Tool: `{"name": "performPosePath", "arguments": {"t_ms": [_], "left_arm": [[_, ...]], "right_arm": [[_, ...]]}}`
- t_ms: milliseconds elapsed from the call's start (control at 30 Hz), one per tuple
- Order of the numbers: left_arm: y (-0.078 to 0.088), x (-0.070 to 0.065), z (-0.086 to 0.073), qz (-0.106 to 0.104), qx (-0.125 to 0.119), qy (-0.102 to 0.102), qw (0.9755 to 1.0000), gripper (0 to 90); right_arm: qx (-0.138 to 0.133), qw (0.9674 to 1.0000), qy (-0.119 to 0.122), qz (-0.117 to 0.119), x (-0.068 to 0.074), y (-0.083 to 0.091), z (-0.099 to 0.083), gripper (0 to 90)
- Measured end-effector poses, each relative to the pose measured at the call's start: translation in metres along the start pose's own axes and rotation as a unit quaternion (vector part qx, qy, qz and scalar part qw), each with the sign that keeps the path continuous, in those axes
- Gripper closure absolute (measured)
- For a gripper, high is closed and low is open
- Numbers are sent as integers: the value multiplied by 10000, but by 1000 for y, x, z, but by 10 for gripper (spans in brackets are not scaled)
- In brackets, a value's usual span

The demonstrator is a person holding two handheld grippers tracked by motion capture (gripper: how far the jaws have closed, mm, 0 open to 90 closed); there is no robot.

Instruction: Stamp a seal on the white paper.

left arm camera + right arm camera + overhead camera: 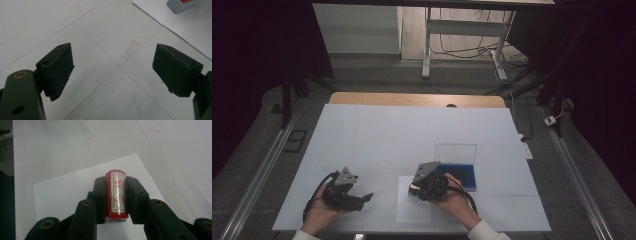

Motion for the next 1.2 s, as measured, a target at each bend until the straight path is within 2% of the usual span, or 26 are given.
{"name": "performPosePath", "arguments": {"t_ms": [233, 367, 533, 800, 1200], "left_arm": [[0, 3, 0, 64, -13, 61, 10000, 168], [0, 4, 0, 67, -10, 56, 10000, 167], [0, 5, 0, 82, -10, 67, 9999, 167], [0, 4, 0, 93, -12, 65, 9999, 167], [0, 4, 1, 76, -29, 64, 9999, 167]], "right_arm": [[-126, 9999, 50, 22, -1, 3, 3, 703], [-164, 9999, -16, 46, -2, 4, 4, 701], [-425, 9988, -219, 65, -4, 10, 9, 700], [-652, 9964, -543, -17, -16, 22, 9, 700], [-974, 9928, -693, -112, -27, 39, 15, 700]]}}
Point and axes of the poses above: each handheld gripper's, and its own axes: y roughly backward along the jaws, z roughly out of its top, x roughly to its left, the point moved 10 cm from there along -y, roughly forward along the jaws, and after that the axes turned 9 degrees about -x, right-handed, at the moved point
